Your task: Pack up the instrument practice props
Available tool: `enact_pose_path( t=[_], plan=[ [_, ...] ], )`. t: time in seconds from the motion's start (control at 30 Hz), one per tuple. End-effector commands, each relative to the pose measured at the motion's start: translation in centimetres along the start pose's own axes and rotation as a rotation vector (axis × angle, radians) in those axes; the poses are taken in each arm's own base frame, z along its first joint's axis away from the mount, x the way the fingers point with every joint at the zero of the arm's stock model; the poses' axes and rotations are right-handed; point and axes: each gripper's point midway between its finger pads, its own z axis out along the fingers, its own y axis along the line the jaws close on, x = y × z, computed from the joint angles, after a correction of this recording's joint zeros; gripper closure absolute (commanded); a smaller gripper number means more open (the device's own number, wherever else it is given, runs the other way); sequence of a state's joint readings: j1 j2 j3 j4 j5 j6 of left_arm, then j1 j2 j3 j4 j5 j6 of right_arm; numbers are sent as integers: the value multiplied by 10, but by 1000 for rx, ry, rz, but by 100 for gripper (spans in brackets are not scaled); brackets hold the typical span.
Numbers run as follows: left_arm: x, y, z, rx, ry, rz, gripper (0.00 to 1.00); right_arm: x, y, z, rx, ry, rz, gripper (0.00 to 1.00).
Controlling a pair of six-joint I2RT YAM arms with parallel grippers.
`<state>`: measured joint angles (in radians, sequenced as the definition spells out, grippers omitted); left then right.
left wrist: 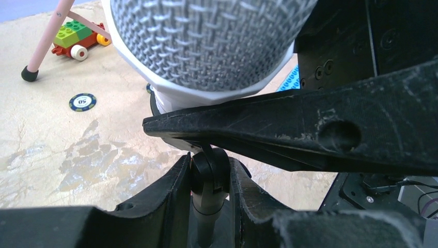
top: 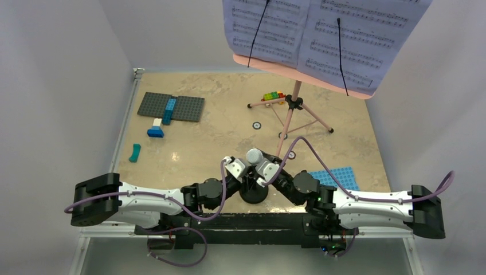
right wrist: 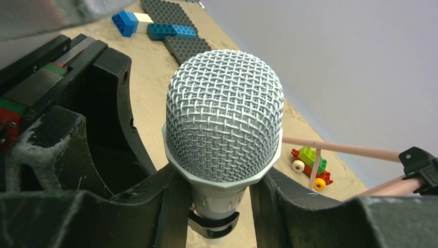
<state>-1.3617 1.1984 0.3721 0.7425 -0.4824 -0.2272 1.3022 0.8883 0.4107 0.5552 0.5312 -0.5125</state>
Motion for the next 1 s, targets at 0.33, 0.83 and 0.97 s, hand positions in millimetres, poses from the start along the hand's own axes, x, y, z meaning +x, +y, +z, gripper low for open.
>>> enact_pose_path(
  t=[0.33,0.83,0.97],
  plan=[
    [121,26,-58,-88,467,202,100,-40,-88,-11,298,-78,145,100],
    [117,26,-66,-144,472,219,100,-34,-106,-18,396,-84,73,100],
    [115,26,-66,-152,468,221,100,-37,-99,-18,347,-100,104,100]
  ],
)
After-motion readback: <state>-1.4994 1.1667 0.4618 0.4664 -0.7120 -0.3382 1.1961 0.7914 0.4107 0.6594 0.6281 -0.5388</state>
